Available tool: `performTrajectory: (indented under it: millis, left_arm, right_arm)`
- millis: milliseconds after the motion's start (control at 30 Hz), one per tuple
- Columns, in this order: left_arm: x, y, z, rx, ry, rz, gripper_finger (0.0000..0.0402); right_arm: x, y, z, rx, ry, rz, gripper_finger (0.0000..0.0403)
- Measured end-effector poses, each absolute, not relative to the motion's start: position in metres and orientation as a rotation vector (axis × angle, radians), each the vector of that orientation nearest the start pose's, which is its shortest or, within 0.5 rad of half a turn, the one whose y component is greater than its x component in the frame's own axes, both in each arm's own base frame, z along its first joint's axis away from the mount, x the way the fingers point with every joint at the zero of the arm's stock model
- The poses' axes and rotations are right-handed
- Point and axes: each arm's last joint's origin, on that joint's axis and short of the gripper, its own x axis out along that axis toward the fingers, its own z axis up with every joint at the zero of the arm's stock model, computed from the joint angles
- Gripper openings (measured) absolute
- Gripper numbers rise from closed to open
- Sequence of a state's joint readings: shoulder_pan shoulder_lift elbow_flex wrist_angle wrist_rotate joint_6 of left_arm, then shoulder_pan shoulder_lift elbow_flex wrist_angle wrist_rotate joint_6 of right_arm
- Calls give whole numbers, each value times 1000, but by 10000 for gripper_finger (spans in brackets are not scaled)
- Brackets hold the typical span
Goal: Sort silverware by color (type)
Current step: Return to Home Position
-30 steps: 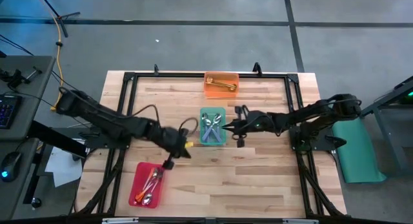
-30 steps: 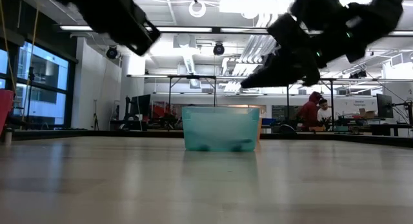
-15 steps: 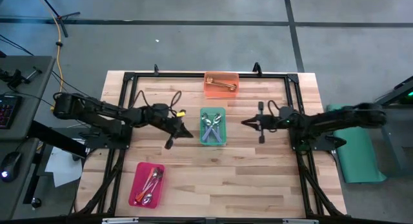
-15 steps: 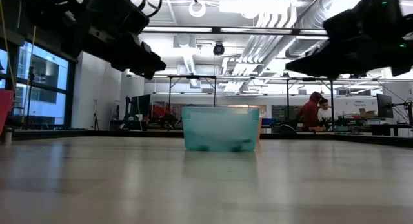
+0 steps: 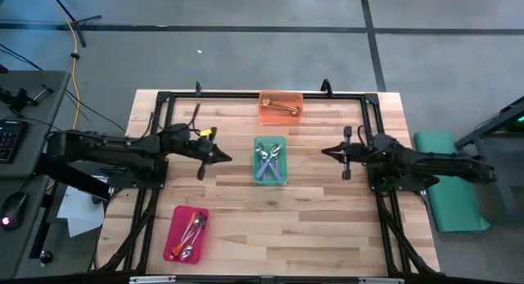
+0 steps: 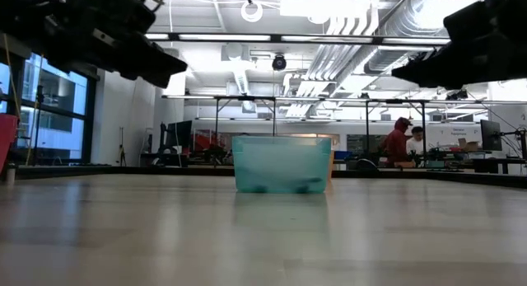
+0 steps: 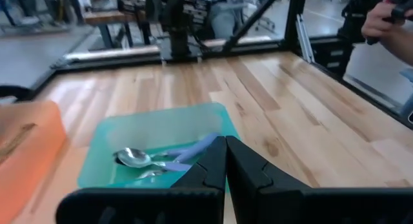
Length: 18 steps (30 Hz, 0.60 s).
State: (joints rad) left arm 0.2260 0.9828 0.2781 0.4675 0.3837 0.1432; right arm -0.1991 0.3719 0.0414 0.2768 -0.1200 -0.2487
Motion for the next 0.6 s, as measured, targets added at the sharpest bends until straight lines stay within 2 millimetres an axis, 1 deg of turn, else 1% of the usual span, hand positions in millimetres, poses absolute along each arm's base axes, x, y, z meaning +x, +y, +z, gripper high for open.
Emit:
performTrajectory:
  millis: [133, 400, 600]
  left_arm:
    - [173, 33, 189, 84, 168, -143, 0]
    - [145, 34, 190, 92, 134, -88, 0]
    - [126, 33, 194, 112, 104, -50, 0]
  right_arm:
    - [111, -20, 175, -249, 27, -91, 0]
    - [94, -17, 179, -276, -41, -105, 0]
    - [93, -19, 177, -264, -3, -127, 0]
